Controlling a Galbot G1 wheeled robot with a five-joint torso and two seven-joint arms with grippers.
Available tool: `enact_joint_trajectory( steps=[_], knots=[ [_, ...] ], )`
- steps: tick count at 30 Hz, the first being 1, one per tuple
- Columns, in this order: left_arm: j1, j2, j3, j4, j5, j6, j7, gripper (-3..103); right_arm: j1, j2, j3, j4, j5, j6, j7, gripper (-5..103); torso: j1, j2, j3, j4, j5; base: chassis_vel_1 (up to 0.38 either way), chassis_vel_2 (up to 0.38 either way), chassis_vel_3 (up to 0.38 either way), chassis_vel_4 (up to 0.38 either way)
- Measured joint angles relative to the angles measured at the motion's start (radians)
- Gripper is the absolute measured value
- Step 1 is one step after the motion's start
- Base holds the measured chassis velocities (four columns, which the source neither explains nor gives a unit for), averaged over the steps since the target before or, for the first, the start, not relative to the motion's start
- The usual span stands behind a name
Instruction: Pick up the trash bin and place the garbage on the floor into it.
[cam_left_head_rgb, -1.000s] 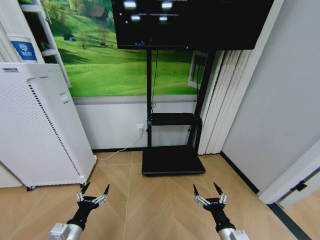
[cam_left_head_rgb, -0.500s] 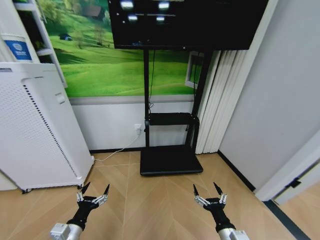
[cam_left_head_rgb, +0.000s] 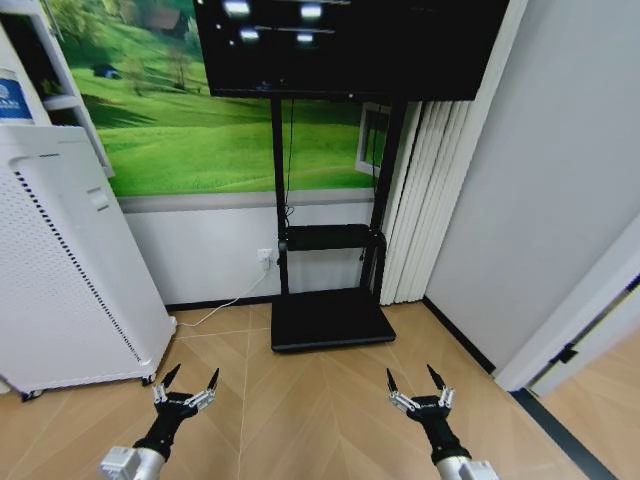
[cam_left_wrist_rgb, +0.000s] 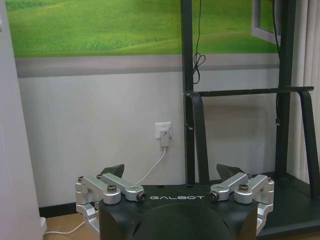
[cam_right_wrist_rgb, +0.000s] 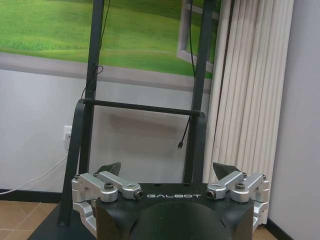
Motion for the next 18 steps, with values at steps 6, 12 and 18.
enact_joint_trajectory(
  steps=[6, 12, 18],
  knots=[
    [0.000, 0.000, 0.000, 0.000, 0.000, 0.000, 0.000, 100, 0.000, 0.000, 0.000, 0.000, 0.000, 0.000, 0.000, 100, 0.000, 0.000, 0.000, 0.0001, 0.0000, 0.057, 0.045, 0.034, 0.036],
    [0.000, 0.000, 0.000, 0.000, 0.000, 0.000, 0.000, 100, 0.000, 0.000, 0.000, 0.000, 0.000, 0.000, 0.000, 100, 0.000, 0.000, 0.000, -0.0003, 0.0000, 0.079, 0.079, 0.062, 0.084],
    [0.000, 0.000, 0.000, 0.000, 0.000, 0.000, 0.000, 100, 0.000, 0.000, 0.000, 0.000, 0.000, 0.000, 0.000, 100, 0.004, 0.013, 0.009, 0.0001, 0.0000, 0.081, 0.098, 0.090, 0.098]
  ],
)
